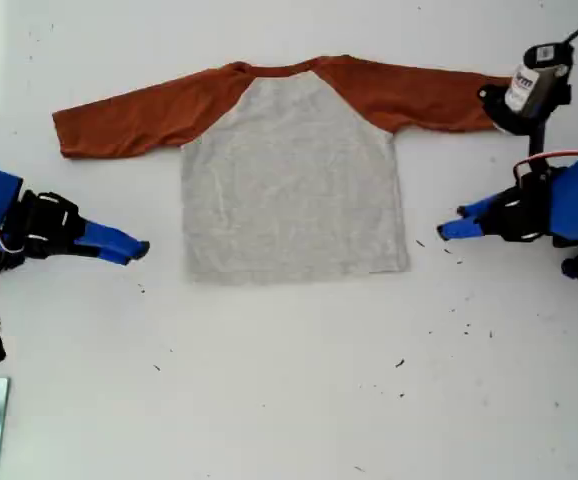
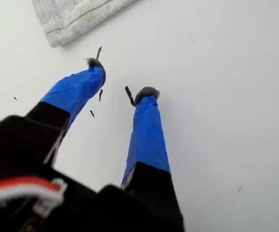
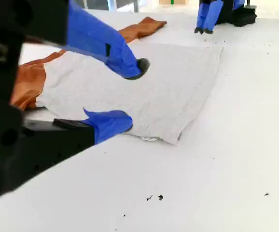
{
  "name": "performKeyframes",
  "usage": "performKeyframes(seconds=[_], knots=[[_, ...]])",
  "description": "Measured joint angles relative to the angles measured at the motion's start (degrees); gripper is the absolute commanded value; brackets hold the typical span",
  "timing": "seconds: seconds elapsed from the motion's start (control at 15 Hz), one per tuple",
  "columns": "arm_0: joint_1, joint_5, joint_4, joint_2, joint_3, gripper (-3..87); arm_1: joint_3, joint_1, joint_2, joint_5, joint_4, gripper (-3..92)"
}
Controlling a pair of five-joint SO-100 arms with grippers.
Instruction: Fold t shirt
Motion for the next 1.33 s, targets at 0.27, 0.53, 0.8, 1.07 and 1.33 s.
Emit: performKeyframes(seconds=[0.27, 0.53, 0.8, 1.07, 1.33], knots=[[0.0, 0.0, 0.0, 0.2, 0.0, 13.7, 0.0, -0.7, 0.0, 0.0, 0.0, 3.7], [0.0, 0.0, 0.0, 0.2, 0.0, 13.7, 0.0, -2.8, 0.0, 20.7, 0.0, 3.7], [-0.5, 0.0, 0.0, 0.2, 0.0, 7.0, 0.0, -1.9, 0.2, 30.4, -1.7, 3.3], [-1.8, 1.0, 0.0, 0.3, 0.0, -0.2, -9.8, 4.1, -7.0, 25.0, -2.9, 3.4], [-2.6, 12.0, 0.0, 0.3, 0.0, -0.2, -49.1, 27.9, -41.2, 1.1, 12.7, 3.5]])
